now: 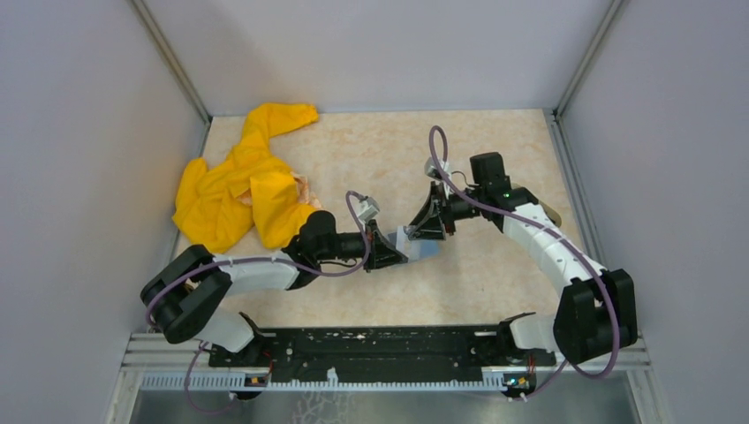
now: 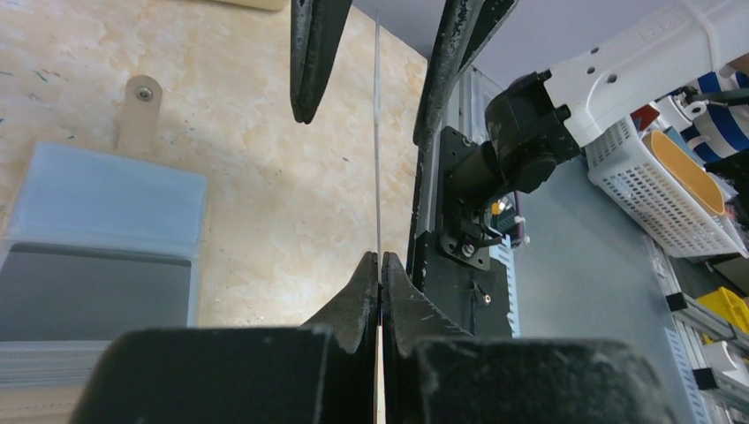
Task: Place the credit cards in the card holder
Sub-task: Pick up the credit card from the storage box, then insert the credit card into the card holder.
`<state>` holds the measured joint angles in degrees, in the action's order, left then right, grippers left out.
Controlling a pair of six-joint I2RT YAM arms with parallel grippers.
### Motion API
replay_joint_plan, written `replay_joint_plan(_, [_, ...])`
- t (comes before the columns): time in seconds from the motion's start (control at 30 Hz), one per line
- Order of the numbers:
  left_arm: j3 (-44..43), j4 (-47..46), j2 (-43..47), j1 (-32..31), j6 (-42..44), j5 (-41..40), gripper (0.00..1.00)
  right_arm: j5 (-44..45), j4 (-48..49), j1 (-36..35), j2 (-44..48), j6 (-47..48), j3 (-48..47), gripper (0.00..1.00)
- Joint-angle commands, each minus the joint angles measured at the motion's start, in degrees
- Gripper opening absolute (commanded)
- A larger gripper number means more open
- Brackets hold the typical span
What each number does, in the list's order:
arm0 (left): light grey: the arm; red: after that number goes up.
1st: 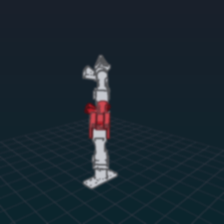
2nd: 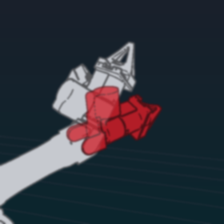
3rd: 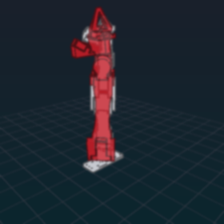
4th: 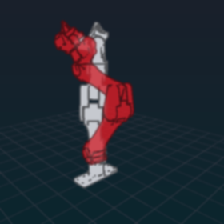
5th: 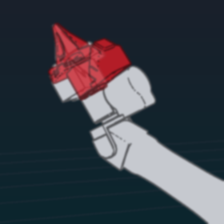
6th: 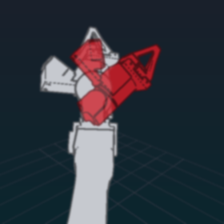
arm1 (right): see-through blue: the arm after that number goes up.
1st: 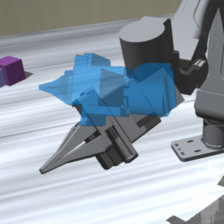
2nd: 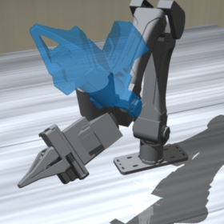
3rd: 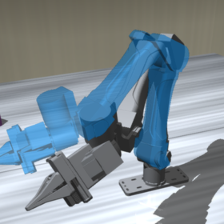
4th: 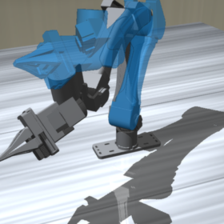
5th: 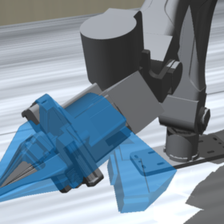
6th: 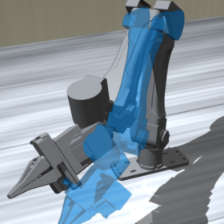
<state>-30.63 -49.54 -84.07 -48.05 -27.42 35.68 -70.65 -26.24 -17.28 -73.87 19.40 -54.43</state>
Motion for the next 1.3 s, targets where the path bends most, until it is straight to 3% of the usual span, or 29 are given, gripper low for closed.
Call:
replay_joint_plan(0.0, [-2.05, 3.24, -0.04, 0.45, 2.29, 3.40, 0.00, -0.51, -1.36, -1.34, 0.26, 3.54, -3.00, 0.34])
replay_joint_plan(0.13, [-2.05, 4.14, 0.34, 0.99, 2.55, 3.47, 0.00, -0.43, -1.74, -1.38, 0.18, 3.61, -3.35, 0.20])
replay_joint_plan(0.23, [-1.85, 4.52, 0.98, 1.48, 2.59, 2.91, 0.00, -0.33, -2.96, -1.45, -0.13, 4.28, -4.06, 0.00])
replay_joint_plan(0.3, [-1.37, 4.68, 1.60, 1.90, 2.28, 2.05, 0.01, -0.16, -3.67, -1.44, -0.27, 4.61, -4.50, 0.00])
replay_joint_plan(0.47, [4.20, 4.07, 7.46, 3.04, 1.93, -5.38, 0.50, 2.81, -1.54, -1.32, -0.26, 1.24, -4.06, 0.00])
replay_joint_plan(0.73, [19.64, 4.13, 28.84, 3.14, -1.18, -24.45, 0.98, 6.53, 0.57, 3.35, -5.15, -3.80, -3.31, 0.00])
replay_joint_plan(0.97, [27.78, -4.06, 33.23, 3.23, -8.60, -27.18, 0.99, 8.86, 0.57, 5.70, -9.98, -4.79, -2.97, 0.00])
replay_joint_plan(1.13, [26.19, -6.12, 28.60, 3.23, -12.58, -25.29, 0.98, 10.51, -1.19, 6.50, -14.60, -3.97, -3.88, 0.00])
replay_joint_plan(1.27, [23.68, -7.12, 23.07, 3.23, -15.07, -23.59, 0.91, 10.94, -1.67, 7.08, -17.25, -3.97, -4.60, 0.00])
